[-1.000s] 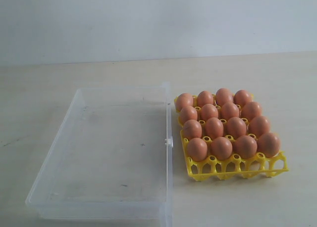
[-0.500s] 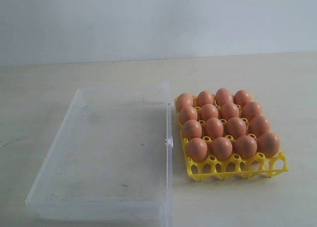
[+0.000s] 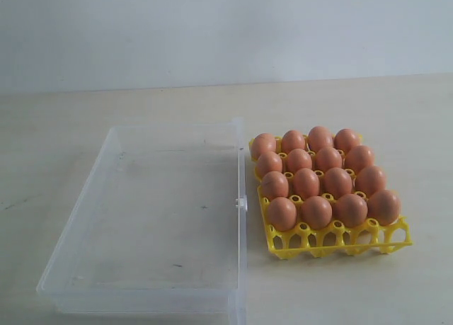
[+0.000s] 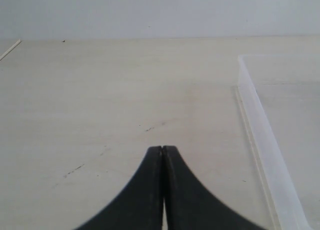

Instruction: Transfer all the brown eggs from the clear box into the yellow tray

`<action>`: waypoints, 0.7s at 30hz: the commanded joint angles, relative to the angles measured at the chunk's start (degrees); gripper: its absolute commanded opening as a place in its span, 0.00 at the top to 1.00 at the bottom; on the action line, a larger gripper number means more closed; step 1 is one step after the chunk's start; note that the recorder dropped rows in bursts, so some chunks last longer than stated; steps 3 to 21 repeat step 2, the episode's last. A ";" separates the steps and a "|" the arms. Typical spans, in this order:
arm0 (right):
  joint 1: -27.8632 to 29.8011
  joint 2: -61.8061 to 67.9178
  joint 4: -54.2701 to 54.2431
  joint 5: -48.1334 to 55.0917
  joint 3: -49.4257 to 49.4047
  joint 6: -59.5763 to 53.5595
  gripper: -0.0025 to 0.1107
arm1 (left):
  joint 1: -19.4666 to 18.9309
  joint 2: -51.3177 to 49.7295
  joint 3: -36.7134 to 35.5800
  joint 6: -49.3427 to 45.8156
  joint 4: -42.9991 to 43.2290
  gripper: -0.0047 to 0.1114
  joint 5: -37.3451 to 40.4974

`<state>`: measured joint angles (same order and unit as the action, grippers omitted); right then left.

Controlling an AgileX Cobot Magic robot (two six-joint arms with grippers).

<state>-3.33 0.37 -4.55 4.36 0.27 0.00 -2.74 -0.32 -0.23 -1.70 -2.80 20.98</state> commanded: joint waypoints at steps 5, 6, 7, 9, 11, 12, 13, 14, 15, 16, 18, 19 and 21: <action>0.30 -0.37 0.03 0.07 -0.27 0.00 0.98 | 0.49 0.32 0.23 0.00 -0.32 0.96 -0.71; 0.30 -0.37 0.03 0.07 -0.27 0.00 0.98 | 0.49 0.32 0.23 0.00 -0.32 0.96 -0.71; 0.30 -0.37 0.03 0.07 -0.27 0.00 0.98 | 0.49 0.32 0.23 0.00 -0.32 0.96 -0.71; 0.30 -0.37 0.03 0.07 -0.27 0.00 0.98 | 0.49 0.32 0.23 0.00 -0.32 0.96 -0.71; 0.30 -0.37 0.03 0.07 -0.27 0.00 0.98 | 0.49 0.32 0.23 0.00 -0.32 0.96 -0.71; 0.30 -0.37 0.03 0.07 -0.27 0.00 0.98 | 0.49 0.32 0.23 0.00 -0.32 0.96 -0.71; 0.30 -0.37 0.03 0.07 -0.27 0.00 0.98 | 0.49 0.32 0.23 0.00 -0.32 0.96 -0.71; 0.30 -0.37 0.03 0.07 -0.27 0.00 0.98 | 0.49 0.32 0.23 0.00 -0.32 0.96 -0.71; 0.30 -0.37 0.03 0.07 -0.27 0.00 0.98 | 0.49 0.32 0.23 0.00 -0.32 0.96 -0.71; 0.30 -0.37 0.03 0.07 -0.27 0.00 0.98 | 0.49 0.32 0.23 0.00 -0.32 0.96 -0.71; 0.30 -0.37 0.03 0.07 -0.27 0.00 0.98 | 0.49 0.32 0.23 0.00 -0.32 0.96 -0.71; 0.30 -0.37 0.03 0.07 -0.27 0.00 0.98 | 0.49 0.32 0.23 0.00 -0.32 0.96 -0.71; 0.30 -0.37 0.03 0.07 -0.27 0.00 0.98 | 0.49 0.32 0.23 0.00 -0.32 0.96 -0.71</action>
